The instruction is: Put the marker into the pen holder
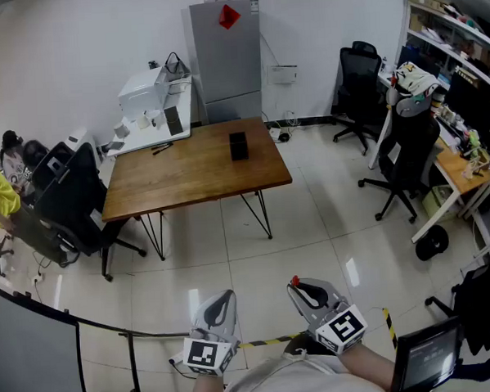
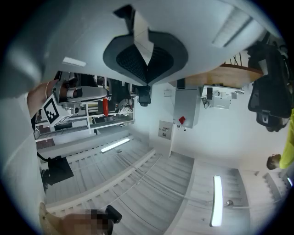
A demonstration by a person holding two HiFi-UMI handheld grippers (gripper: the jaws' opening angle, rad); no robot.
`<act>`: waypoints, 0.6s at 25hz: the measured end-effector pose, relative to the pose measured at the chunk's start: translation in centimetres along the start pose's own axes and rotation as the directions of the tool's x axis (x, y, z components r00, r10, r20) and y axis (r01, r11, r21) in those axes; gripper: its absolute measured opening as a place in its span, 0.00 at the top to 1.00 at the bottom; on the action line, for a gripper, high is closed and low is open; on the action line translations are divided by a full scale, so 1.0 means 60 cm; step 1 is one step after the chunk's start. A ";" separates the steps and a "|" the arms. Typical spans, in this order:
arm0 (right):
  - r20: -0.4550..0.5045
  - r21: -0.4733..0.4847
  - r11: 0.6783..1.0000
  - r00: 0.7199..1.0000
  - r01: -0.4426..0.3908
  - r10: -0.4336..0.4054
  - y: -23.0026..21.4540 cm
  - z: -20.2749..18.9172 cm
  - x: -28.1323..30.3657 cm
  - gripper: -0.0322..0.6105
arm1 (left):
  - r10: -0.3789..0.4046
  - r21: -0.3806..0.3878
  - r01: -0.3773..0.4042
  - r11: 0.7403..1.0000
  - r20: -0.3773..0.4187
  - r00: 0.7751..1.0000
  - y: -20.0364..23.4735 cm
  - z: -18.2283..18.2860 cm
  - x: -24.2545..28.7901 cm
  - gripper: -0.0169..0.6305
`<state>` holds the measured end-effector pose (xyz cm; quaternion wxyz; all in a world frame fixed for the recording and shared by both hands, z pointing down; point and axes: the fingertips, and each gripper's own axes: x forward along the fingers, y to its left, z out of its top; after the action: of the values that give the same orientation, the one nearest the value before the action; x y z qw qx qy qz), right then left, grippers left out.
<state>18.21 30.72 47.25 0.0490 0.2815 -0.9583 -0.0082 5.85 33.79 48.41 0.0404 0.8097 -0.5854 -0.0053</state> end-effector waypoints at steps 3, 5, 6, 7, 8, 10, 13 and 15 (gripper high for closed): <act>-0.006 0.013 1.000 1.000 -0.013 0.013 -0.009 -0.007 0.011 0.89 | 0.011 0.000 -0.011 1.000 0.005 1.000 0.003 0.012 0.010 0.95; -0.004 0.010 1.000 1.000 -0.019 0.019 -0.020 -0.006 0.023 0.89 | 0.022 0.007 -0.022 1.000 0.015 1.000 0.011 0.011 0.019 0.95; -0.002 0.007 1.000 1.000 -0.023 0.023 -0.026 -0.005 0.031 0.89 | 0.029 0.011 -0.029 1.000 0.021 0.999 0.016 0.010 0.025 0.95; -0.001 0.007 1.000 1.000 -0.027 0.027 -0.035 -0.006 0.041 0.89 | 0.034 0.014 -0.035 0.999 0.026 0.999 0.023 0.010 0.032 0.95; -0.001 0.010 0.999 1.000 -0.031 0.031 -0.044 -0.009 0.054 0.89 | 0.039 0.017 -0.040 0.999 0.027 0.999 0.031 0.010 0.042 0.95; 0.000 0.023 0.999 0.999 -0.042 0.042 -0.067 -0.019 0.084 0.89 | 0.050 0.022 -0.050 0.999 0.019 0.999 0.050 0.002 0.069 0.95; 0.008 0.034 0.997 0.998 -0.066 0.066 -0.111 -0.026 0.133 0.89 | 0.089 0.028 -0.090 0.996 0.025 0.996 0.081 0.009 0.120 0.95; 0.021 0.023 0.996 0.996 -0.084 0.084 -0.151 -0.020 0.164 0.89 | 0.131 0.051 -0.134 0.990 0.066 0.989 0.104 0.033 0.159 0.95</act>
<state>14.98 17.82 48.94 0.0364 0.2415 -0.9697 0.0024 2.86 22.68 47.24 0.0001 0.7693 -0.6388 -0.0116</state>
